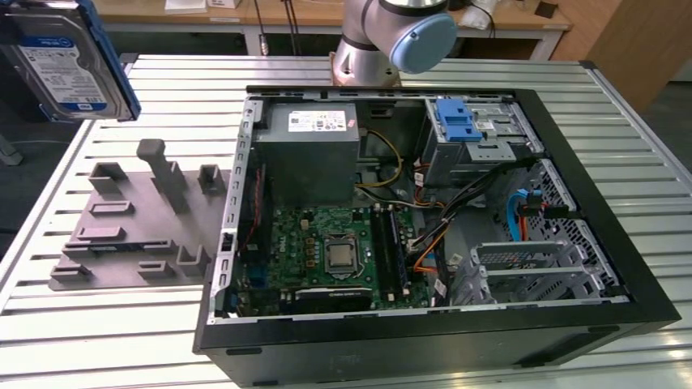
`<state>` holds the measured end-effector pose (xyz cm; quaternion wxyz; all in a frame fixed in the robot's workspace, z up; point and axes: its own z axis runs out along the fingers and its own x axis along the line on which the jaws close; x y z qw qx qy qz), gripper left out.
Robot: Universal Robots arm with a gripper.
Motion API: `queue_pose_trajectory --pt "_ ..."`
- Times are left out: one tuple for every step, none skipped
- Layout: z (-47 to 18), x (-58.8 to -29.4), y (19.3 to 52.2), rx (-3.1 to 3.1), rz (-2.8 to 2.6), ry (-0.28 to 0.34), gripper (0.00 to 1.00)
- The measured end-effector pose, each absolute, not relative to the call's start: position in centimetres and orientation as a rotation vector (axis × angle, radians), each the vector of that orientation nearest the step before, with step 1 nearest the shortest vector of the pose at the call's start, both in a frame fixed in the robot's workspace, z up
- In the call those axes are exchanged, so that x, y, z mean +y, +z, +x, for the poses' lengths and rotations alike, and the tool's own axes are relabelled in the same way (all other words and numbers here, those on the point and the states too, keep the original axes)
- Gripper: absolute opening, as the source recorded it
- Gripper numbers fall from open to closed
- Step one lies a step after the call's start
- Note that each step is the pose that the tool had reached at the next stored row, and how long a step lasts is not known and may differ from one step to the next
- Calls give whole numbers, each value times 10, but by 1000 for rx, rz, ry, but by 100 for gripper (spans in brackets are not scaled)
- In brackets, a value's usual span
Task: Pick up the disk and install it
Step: 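Pick up the disk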
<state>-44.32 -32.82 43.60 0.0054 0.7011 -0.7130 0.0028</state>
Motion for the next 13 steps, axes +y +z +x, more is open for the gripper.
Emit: queue_pose_trajectory --pt "-443 -328 436 -2232 2195 9 36" --pt "-443 -328 437 -2232 2195 9 36" --pt "-443 -328 437 -2232 2195 9 36" --pt "-443 -328 437 -2232 2195 9 36" --pt "-443 -328 437 -2232 2195 9 36" --pt "-443 -328 438 -2232 2195 9 36" --pt "-443 -328 438 -2232 2195 9 36" --pt "-443 -328 438 -2232 2195 9 36" --pt "-443 -328 438 -2232 2195 9 36" --pt "-443 -328 439 -2232 2195 9 36" --pt "-443 -328 439 -2232 2195 9 36" --pt "-443 -328 439 -2232 2195 9 36" --pt "-443 -328 439 -2232 2195 9 36"
